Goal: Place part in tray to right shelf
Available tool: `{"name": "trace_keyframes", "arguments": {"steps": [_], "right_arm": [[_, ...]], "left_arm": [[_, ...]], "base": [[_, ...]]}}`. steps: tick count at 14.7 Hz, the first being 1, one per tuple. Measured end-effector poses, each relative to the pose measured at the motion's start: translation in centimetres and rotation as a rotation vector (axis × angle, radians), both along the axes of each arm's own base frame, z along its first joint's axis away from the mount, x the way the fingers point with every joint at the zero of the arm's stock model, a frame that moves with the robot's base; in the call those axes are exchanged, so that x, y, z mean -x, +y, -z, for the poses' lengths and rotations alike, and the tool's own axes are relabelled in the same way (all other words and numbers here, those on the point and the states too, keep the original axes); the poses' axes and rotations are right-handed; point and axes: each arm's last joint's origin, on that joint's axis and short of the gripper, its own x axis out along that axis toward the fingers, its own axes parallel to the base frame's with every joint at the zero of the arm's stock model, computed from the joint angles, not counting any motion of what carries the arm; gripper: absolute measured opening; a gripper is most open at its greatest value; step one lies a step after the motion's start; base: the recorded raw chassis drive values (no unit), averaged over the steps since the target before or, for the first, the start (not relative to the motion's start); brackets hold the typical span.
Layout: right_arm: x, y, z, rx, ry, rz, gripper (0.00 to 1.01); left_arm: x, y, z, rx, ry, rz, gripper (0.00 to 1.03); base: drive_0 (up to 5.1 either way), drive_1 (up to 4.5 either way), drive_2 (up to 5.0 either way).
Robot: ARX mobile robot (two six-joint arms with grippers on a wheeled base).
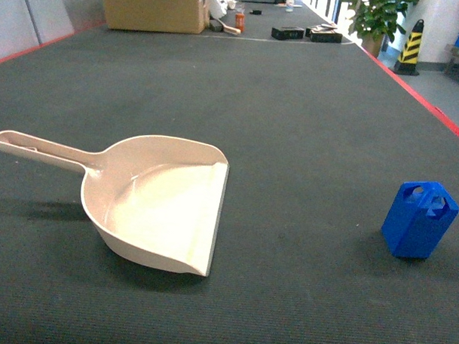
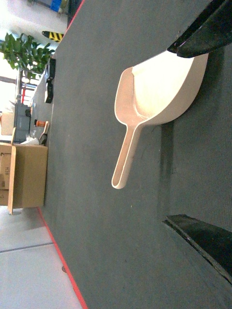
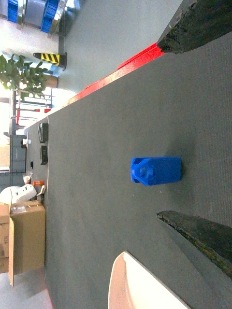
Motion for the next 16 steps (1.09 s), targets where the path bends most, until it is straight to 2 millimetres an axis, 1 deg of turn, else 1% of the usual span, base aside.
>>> {"name": "trace_keyframes", "arguments": {"steps": [16], "right_arm": [[0.0, 0.0, 0.0, 0.0, 0.0, 0.0, 0.98]], "left_arm": [[0.0, 0.0, 0.0, 0.0, 0.0, 0.0, 0.98]], "base": [[0.0, 0.0, 0.0]]}}
